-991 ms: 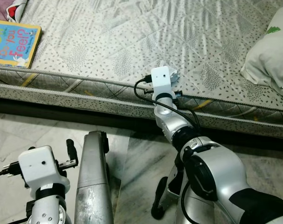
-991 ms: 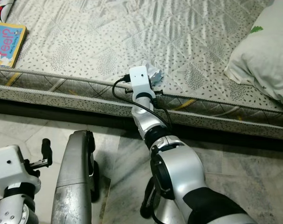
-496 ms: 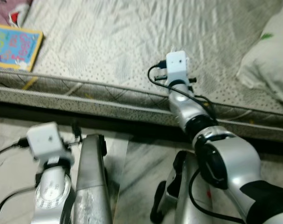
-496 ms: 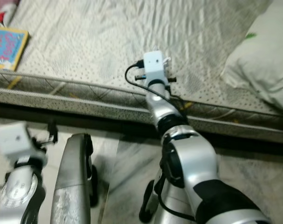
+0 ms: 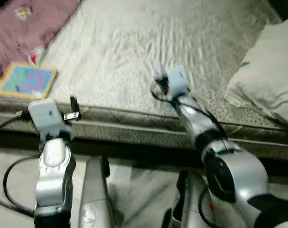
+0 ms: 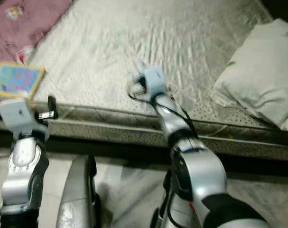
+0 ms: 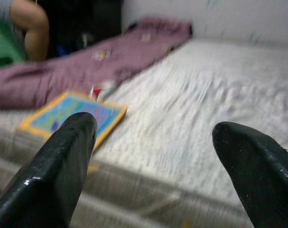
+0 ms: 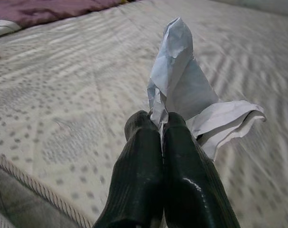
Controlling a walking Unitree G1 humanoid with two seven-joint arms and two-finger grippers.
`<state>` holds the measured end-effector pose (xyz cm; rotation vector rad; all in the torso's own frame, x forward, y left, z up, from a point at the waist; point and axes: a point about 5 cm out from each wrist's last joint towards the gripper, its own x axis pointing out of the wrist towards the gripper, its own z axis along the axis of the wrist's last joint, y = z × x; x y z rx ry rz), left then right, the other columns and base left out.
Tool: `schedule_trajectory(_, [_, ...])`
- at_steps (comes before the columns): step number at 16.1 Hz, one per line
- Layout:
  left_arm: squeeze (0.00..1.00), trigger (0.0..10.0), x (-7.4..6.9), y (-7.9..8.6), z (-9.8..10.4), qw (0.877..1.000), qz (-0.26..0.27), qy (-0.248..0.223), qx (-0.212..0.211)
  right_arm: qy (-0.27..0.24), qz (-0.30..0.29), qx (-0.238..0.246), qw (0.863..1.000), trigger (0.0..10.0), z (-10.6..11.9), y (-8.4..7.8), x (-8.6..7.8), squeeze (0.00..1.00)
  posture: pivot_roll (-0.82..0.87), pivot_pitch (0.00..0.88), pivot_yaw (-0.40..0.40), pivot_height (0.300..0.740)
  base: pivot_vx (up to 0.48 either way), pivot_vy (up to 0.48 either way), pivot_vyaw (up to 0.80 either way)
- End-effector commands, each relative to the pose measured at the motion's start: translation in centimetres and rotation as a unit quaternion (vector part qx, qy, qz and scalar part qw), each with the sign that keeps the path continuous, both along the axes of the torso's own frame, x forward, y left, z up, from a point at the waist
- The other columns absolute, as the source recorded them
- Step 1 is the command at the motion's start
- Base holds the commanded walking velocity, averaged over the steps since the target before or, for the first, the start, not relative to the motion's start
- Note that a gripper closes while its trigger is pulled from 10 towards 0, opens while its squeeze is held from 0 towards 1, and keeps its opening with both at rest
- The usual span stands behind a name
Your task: Clean up the room
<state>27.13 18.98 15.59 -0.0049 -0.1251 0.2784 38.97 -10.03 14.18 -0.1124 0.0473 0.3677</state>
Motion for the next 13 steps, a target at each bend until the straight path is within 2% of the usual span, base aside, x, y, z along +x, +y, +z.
schedule_trajectory(1, [0.00, 10.0, 0.2, 0.1, -0.7, 1.000, -0.002, 0.009, 0.000, -0.011, -0.005, 0.021, 1.000, 4.4, 0.3, -0.7, 0.0, 0.00, 0.02, 0.000, -0.005, 0.527, 0.000, 0.000, 0.00])
schedule_trajectory(2, [0.00, 10.0, 0.6, 0.1, -0.4, 1.000, 0.000, 0.001, 0.010, -0.016, -0.023, 0.041, 0.999, 10.0, -0.7, -1.5, -0.6, 0.00, 0.01, 0.000, 0.004, 0.527, 0.000, 0.000, 0.00])
schedule_trajectory(4, [0.00, 10.0, 0.9, 0.1, -0.1, 1.000, 0.003, -0.006, 0.018, -0.028, -0.062, 0.056, 0.996, 10.0, -1.6, -2.4, -1.5, 0.00, 0.00, 0.000, 0.007, 0.527, 0.000, 0.000, 0.00])
schedule_trajectory(6, [0.00, 10.0, 1.1, 0.6, 0.4, 1.000, 0.016, -0.018, 0.011, -0.055, -0.131, 0.061, 0.988, 10.0, -2.1, -4.0, -2.7, 0.00, 0.00, 0.000, 0.006, 0.527, 0.000, 0.000, 0.00])
schedule_trajectory(7, [0.00, 10.0, 1.1, 0.7, 0.5, 1.000, 0.017, -0.022, 0.012, -0.063, -0.124, 0.077, 0.987, 10.0, -1.9, -4.1, -2.9, 0.00, -0.02, 0.000, 0.003, 0.527, 0.000, 0.000, 0.00])
schedule_trajectory(9, [0.00, 10.0, 0.8, 1.0, 0.1, 0.999, 0.021, -0.022, 0.016, -0.110, -0.113, 0.068, 0.985, 10.0, -1.0, -5.2, -4.0, 0.00, -0.03, 0.000, -0.004, 0.527, 0.000, 0.000, 0.00])
schedule_trajectory(10, [0.00, 10.0, 0.7, 1.1, 0.0, 0.999, 0.020, -0.021, 0.014, -0.106, -0.103, 0.068, 0.987, 10.0, -1.0, -5.5, -4.2, 0.00, -0.04, 0.000, -0.008, 0.527, 0.000, 0.000, 0.00])
schedule_trajectory(11, [0.00, 10.0, 0.6, 1.2, -0.1, 0.999, 0.013, -0.024, 0.018, -0.092, -0.113, 0.056, 0.988, 10.0, -1.3, -6.8, -4.7, 0.00, -0.04, 0.000, -0.010, 0.527, 0.000, 0.000, 0.00])
schedule_trajectory(12, [0.00, 10.0, 0.5, 1.3, -0.5, 1.000, 0.009, -0.022, 0.020, -0.064, -0.104, 0.077, 0.989, 10.0, -1.9, -6.9, -5.0, 0.00, -0.05, 0.000, -0.005, 0.527, 0.000, 0.000, 0.00])
schedule_trajectory(13, [0.00, 10.0, 0.4, 1.3, -1.1, 1.000, 0.007, -0.017, 0.015, -0.070, -0.097, 0.078, 0.990, 10.0, -1.6, -6.4, -5.4, 0.00, -0.06, 0.000, 0.006, 0.527, 0.000, 0.000, 0.00])
